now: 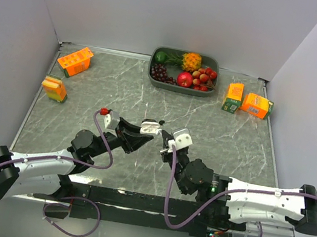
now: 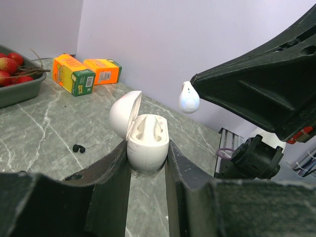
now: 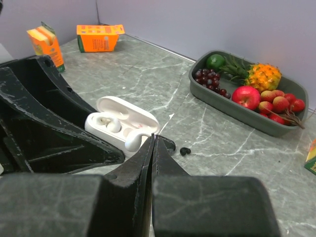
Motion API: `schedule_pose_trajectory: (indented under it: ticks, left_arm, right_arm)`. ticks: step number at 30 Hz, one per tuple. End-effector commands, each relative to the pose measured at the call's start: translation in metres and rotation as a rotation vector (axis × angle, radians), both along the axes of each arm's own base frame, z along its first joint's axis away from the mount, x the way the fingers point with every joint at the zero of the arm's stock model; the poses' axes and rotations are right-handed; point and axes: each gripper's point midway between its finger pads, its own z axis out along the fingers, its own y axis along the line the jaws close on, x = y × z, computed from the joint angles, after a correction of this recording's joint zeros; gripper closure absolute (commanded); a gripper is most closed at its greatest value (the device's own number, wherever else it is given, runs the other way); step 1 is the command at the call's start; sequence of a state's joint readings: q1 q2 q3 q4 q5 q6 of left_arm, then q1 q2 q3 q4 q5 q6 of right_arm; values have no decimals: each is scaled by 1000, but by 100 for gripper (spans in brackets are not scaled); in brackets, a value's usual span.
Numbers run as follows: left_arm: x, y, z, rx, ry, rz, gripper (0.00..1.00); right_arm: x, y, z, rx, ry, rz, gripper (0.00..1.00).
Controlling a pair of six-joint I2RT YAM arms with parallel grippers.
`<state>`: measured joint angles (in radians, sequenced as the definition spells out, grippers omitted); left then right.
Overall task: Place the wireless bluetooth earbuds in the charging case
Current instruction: Place the earbud in the charging case.
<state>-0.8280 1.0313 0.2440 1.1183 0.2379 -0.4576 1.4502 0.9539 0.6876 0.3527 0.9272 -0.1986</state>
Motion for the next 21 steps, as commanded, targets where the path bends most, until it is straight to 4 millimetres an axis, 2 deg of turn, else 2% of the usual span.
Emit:
schedule_pose_trajectory:
  ticks: [1,10,21]
  left_arm:
    - [-3,3,22,-60,-61,0,99]
    - [-5,3,25,-71,-60,-5,99]
    - [-7,3,30,-78,-63,-9,99]
  right_arm:
    - [-1,7,31,112,-11,-1,100]
    - [1,15,25,74,-15,-15,100]
    - [4,15,17,38,-20,-40,100]
